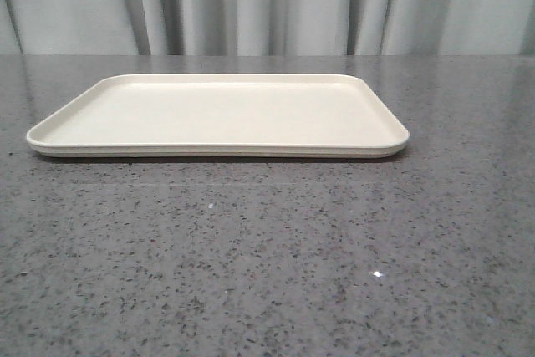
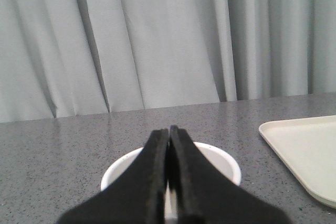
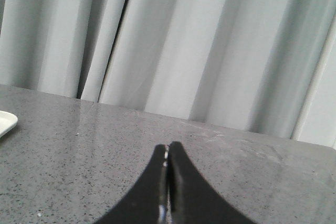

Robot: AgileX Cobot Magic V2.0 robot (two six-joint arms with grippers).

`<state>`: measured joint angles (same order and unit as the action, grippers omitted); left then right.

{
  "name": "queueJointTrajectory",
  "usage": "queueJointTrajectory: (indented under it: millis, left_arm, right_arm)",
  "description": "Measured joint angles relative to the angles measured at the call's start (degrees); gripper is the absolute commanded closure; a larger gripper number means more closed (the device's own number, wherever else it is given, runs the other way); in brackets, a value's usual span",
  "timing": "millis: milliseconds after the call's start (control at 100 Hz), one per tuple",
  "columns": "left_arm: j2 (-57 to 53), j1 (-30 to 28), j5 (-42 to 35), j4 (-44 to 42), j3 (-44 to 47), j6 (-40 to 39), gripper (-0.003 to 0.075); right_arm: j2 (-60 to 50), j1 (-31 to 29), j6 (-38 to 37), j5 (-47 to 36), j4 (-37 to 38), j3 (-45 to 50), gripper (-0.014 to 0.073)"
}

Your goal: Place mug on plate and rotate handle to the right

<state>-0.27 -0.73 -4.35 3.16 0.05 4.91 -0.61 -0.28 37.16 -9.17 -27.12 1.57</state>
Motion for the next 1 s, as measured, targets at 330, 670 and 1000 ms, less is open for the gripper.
queueJointTrajectory:
  millis: [330,670,1000]
  left_arm:
    - [0.0,0.0,-0.2,0.0,0.0,0.0,0.074]
    - [0.0,0.0,-0.2,0.0,0.0,0.0,0.074]
    - [0.0,0.0,-0.2,0.6,0.0,-0.3,0.074]
  right_arm:
    - [0.0,0.0,0.0,0.0,0.0,0.0,0.0655]
    - [0.0,0.0,0.0,0.0,-1.1,0.0,0.0655]
    - [0.0,0.0,-0.3,0.0,-1.9,0.0,0.0655]
